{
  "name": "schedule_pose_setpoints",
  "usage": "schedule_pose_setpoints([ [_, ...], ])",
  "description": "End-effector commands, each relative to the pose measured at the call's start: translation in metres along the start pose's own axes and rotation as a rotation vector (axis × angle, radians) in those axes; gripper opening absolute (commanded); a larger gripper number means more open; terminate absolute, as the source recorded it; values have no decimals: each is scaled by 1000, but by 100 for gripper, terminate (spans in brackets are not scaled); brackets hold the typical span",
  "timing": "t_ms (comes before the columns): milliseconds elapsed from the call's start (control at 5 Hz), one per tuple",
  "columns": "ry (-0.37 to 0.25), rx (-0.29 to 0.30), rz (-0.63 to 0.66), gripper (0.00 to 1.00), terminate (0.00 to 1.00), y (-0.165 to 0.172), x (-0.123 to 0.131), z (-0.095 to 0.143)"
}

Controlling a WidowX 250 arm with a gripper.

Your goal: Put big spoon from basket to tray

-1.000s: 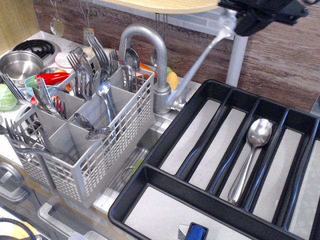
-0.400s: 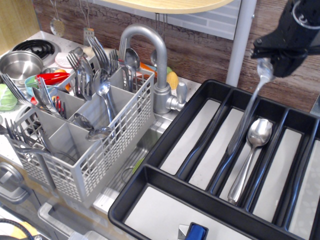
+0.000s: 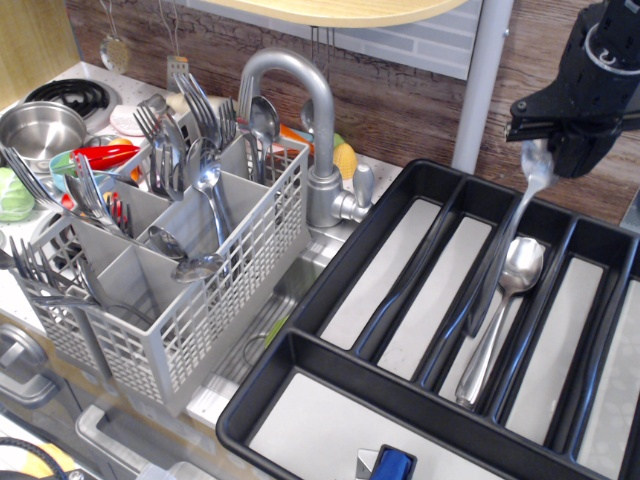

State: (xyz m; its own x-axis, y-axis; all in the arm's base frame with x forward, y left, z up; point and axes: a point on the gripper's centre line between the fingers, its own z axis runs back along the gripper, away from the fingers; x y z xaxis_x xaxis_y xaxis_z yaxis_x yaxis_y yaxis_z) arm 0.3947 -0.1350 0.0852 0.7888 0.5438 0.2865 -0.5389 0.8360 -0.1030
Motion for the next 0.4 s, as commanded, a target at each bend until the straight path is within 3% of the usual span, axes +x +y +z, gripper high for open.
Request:
schedule_pose_setpoints([
  [0,48,-7,-42,0,0,0,-1,14],
  [200,67,-29,-24,0,0,13,-14,-11],
])
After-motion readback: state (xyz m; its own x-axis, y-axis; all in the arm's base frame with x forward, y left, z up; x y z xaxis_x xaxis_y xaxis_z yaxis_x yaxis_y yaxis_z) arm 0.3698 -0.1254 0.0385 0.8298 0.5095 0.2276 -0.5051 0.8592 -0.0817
